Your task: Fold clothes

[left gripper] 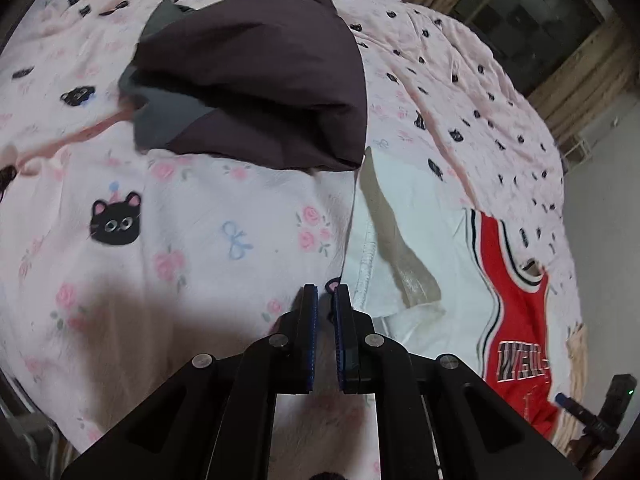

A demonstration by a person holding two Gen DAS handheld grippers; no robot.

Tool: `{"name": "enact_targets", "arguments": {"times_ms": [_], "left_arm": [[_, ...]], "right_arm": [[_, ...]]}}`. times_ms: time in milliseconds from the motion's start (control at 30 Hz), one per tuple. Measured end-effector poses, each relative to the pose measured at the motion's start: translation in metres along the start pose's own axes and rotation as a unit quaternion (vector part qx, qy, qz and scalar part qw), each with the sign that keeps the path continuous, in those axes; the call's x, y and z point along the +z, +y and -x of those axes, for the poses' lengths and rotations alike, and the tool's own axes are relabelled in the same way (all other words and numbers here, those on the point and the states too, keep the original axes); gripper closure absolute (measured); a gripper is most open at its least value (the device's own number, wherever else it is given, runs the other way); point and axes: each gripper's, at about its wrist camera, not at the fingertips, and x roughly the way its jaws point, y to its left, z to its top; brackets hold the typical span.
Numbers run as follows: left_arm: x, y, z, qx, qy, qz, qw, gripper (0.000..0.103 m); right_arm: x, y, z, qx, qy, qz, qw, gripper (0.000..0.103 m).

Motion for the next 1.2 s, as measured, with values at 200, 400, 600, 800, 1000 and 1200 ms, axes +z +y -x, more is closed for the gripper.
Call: {"name": "enact_targets", "arguments": {"times_ms": [200,400,600,800,1000,1200], "left_arm": [[-0.036,-0.019,0.042,-0.091,0.004,-0.073,0.9931,0.091],[-0.098,-0.045,0.059,-0.097,0.07,-0.151,0.9813,0.066],[-0.134,-0.054,0.053,-0.093,0.124,-0.163,0.9743,0.065],[-0.139,-0.07,0.051,-0.1,0.117,-0.174,0.9727,0.065],[-0.131,-0.089,0.039,-0.092,0.086,-0.18,0.9756,0.065],[-0.131,-0.094,0.033,-0.087,0.079,-0.183,0.9761,0.071]], "right_arm": [[-0.017,0.008,0.014,0.059,0.021,0.049,0.997,0.032],[-0.057,0.042,0.018,0.09,0.078,0.165,0.979,0.032],[-0.092,0.071,-0.002,0.065,0.12,0.232,0.963,0.032],[-0.105,0.092,-0.019,0.049,0.121,0.265,0.955,0.032],[-0.109,0.094,-0.027,0.047,0.116,0.255,0.959,0.035],[-0.108,0.084,-0.034,0.07,0.123,0.204,0.969,0.061]]}}
